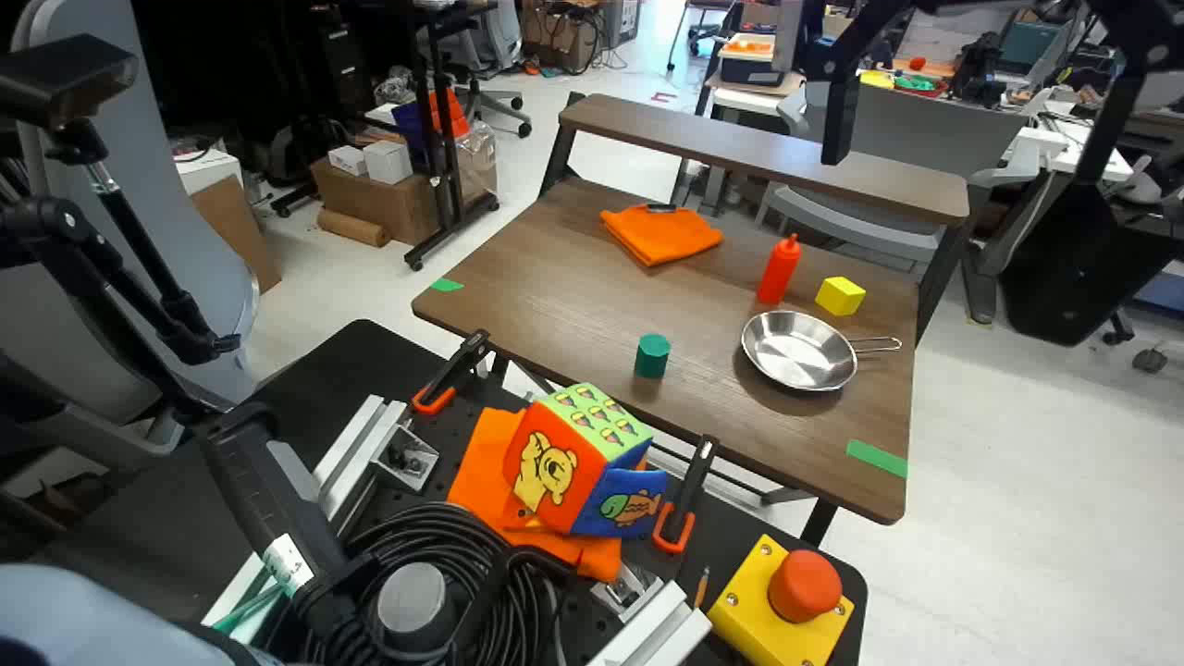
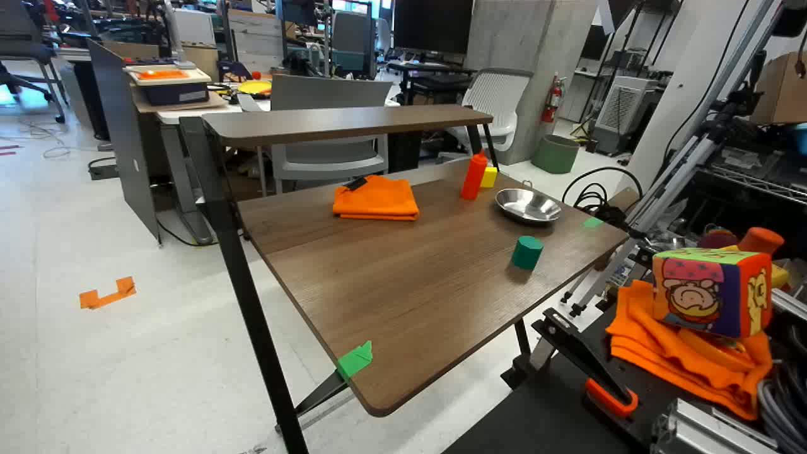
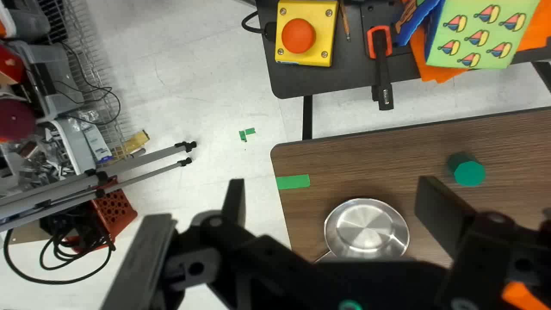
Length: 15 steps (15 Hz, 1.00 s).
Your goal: Pick up the green object from the table and put it on the plate
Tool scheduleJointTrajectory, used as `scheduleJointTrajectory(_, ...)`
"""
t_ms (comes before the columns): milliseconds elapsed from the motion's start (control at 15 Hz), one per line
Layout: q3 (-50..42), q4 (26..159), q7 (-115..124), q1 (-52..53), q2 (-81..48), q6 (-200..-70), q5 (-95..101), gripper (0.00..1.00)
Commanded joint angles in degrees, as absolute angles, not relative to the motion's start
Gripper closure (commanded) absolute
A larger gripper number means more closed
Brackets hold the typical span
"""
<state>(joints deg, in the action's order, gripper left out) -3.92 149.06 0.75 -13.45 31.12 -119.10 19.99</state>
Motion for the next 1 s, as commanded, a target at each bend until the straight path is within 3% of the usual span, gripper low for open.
scheduleJointTrajectory(0,-4.56,148.95,1.05,-12.71,31.14,-118.85,20.33,0.0)
scheduleJointTrajectory(667,-4.56,148.95,1.05,-12.71,31.14,-118.85,20.33,0.0)
scheduleJointTrajectory(933,-3.17,142.33,3.11,-11.22,22.09,-116.79,18.9,0.0)
